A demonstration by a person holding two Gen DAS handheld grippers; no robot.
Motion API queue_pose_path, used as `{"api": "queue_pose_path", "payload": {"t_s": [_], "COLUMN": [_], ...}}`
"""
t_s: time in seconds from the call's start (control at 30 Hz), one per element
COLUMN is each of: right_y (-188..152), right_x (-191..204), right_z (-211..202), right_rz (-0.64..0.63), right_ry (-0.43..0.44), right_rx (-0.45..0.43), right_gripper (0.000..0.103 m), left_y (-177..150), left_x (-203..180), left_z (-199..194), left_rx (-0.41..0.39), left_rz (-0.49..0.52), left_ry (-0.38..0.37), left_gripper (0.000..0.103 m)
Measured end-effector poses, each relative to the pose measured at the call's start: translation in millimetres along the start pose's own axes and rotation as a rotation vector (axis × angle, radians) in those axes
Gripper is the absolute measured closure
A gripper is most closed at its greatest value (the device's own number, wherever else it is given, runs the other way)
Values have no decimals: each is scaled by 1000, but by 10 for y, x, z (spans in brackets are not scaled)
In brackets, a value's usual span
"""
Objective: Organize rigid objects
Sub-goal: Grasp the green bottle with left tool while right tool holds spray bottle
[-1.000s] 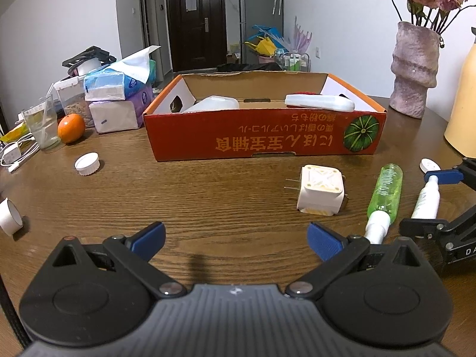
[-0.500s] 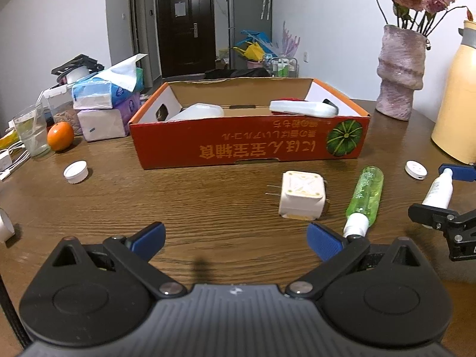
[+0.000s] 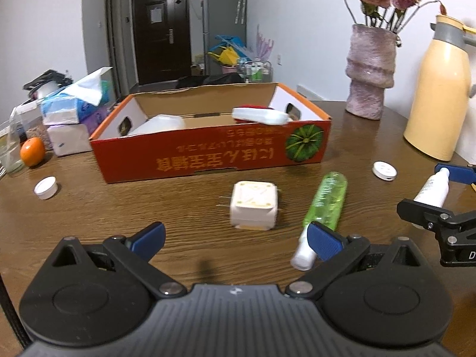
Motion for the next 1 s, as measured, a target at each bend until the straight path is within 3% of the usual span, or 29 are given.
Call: {"api": "queue_pose_path", "payload": {"t_s": [0.77, 0.93, 1.0], "right_y": [-99, -98, -97], "right_x": [-291, -284, -283], "right_z": [-375, -388, -392], "right_rz": [109, 112, 112], "right_ry": [-125, -122, -122], "right_rx": [-62, -68, -71], "right_gripper": [5, 5, 5], "left_y": [173, 187, 174], "left_x": [-856, -991, -1028], "left_z": [313, 404, 448], "left_rx": [-18, -19, -5], "left_rz": [151, 181, 187], "left_ry": [-100, -104, -114], "left_gripper": [0, 5, 13]}}
Point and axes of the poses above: each gripper's, at about its wrist camera, not at the fingertips, and z roughly the way its jaws point, x to its left, y to its top, the point moved 5 cm from there along z, roughly the way its jaws point, and after that the axes turned 13 degrees about y, right-handed, at the moved point
